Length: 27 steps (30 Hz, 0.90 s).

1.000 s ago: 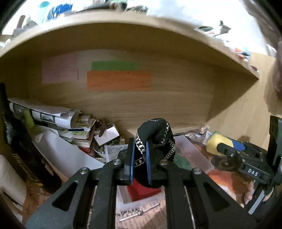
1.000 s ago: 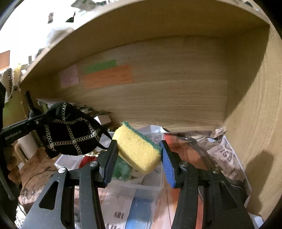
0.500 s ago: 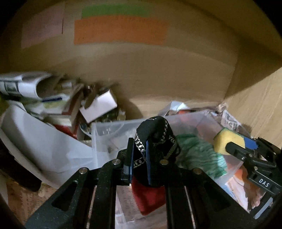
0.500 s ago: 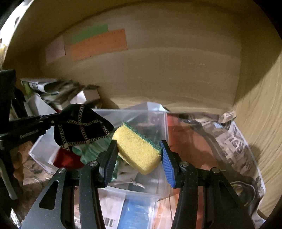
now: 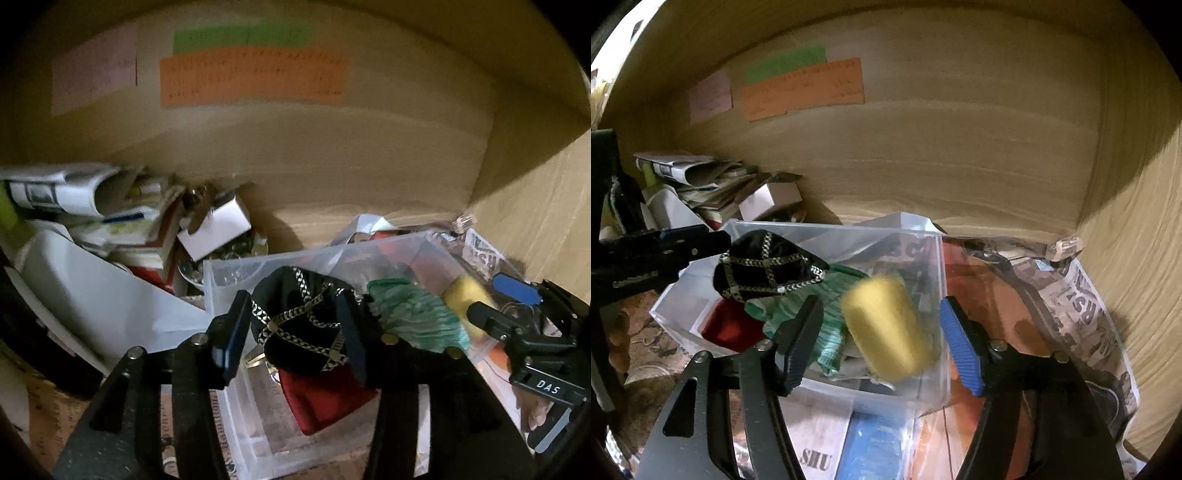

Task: Organize soft objects
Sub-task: 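Carry the sponge with the right gripper while the left carries the black bag into the box, then grasp the silver mesh bag with the right gripper while the left grasps the braided cord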

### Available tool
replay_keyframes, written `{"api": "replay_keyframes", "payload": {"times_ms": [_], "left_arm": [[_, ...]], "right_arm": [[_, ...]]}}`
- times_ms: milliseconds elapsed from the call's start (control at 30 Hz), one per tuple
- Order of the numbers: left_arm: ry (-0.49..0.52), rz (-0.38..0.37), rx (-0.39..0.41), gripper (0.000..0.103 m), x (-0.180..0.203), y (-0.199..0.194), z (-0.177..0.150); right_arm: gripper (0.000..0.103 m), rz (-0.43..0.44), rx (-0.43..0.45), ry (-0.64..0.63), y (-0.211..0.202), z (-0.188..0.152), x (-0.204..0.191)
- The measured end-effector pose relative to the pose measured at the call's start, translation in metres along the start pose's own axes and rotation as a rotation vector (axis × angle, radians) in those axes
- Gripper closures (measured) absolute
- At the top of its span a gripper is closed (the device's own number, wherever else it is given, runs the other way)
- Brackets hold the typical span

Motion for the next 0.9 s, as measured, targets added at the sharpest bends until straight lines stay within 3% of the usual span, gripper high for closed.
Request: {"api": "replay_keyframes", "payload": {"times_ms": [100,300,467,633,900], "left_arm": [[0.020,0.004,0.034,0.048,0.006,-0.017,0.005],[0.045,-0.010,0.089,0.040,0.020,-0.055,0.006],[0.065,-0.011,0.117,0.032,0.028,-0.085,-0.005],[0.086,-0.003,0.111,0.017,0.034,-0.107,-0.029],[0.069,0.014,0.030,0.013,0.028,-0.114,-0.083]], "right_arm": [[0.030,-0.012,0.038,-0.003,-0.012,0.005,0.000],[0.028,0.005,0.115,-0.008,-0.048,0.015,-0.004],[0.019,0.038,0.164,-0.017,-0.078,0.012,-0.013],[0.019,0.093,0.156,-0.013,-0.095,-0.002,-0.027],[0.019,0.186,0.070,-0.013,-0.099,-0.041,-0.054]]}}
Point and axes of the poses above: each gripper's, at about its wrist camera, not at the fingertips, and y roughly the way its jaws point, x to its right, z to its top, the point moved 8 cm from there along y, roughly the way its jaws point, and after that the axes turned 11 degrees about -z, right-handed, at the moved point
